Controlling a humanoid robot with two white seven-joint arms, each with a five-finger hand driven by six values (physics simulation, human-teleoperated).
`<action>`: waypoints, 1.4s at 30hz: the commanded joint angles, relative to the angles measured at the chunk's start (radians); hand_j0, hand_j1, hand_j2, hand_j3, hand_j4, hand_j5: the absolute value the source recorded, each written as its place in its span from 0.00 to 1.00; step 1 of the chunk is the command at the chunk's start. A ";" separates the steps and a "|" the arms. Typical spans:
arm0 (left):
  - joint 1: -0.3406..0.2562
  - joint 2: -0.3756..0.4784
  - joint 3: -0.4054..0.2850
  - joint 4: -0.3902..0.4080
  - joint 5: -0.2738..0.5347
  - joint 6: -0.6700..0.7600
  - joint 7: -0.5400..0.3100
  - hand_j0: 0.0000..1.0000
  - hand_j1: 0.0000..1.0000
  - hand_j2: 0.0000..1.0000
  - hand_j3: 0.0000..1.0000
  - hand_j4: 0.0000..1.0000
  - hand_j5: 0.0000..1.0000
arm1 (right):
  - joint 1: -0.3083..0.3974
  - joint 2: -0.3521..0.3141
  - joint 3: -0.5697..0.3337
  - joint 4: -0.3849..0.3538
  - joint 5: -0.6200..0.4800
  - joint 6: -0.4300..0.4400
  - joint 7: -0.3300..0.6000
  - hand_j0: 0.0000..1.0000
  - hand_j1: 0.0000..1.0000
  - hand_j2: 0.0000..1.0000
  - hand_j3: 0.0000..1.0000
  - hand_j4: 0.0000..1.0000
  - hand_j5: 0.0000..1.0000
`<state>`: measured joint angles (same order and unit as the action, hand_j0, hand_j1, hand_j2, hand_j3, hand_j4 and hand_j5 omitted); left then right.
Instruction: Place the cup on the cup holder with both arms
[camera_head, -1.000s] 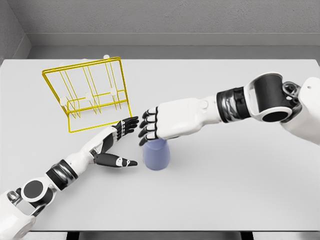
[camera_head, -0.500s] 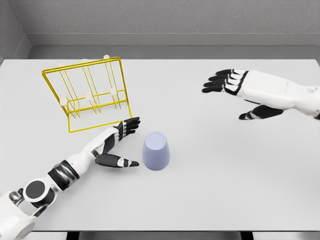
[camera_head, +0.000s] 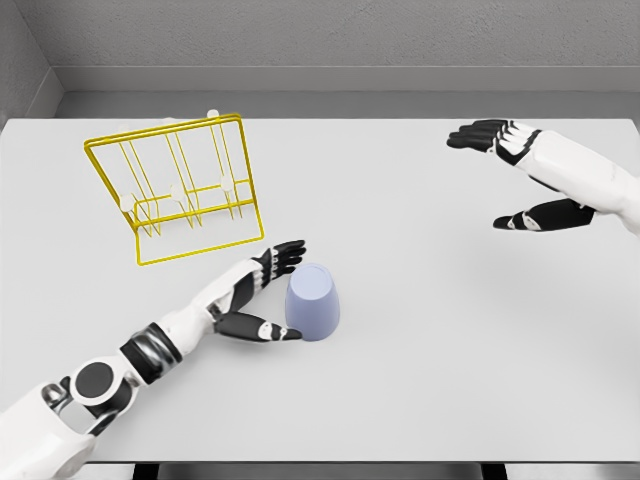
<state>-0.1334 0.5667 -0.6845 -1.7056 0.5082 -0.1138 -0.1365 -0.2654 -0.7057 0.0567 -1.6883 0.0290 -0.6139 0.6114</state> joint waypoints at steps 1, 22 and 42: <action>-0.002 -0.022 -0.001 -0.005 0.001 0.025 0.000 1.00 1.00 1.00 1.00 1.00 1.00 | 0.000 0.003 -0.003 0.001 -0.008 0.003 -0.001 1.00 1.00 1.00 1.00 1.00 1.00; -0.014 -0.062 -0.026 -0.008 0.000 0.068 0.001 1.00 1.00 1.00 1.00 1.00 1.00 | 0.002 0.006 -0.003 0.002 -0.008 0.003 -0.001 1.00 1.00 1.00 1.00 1.00 1.00; 0.003 -0.061 0.028 -0.086 0.007 0.057 0.006 0.59 0.59 0.59 0.59 0.59 0.59 | 0.003 0.006 -0.003 -0.001 -0.009 0.003 -0.001 1.00 1.00 1.00 1.00 1.00 1.00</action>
<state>-0.1304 0.5062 -0.6639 -1.7762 0.5119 -0.0565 -0.1317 -0.2638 -0.6987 0.0538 -1.6885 0.0276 -0.6139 0.6114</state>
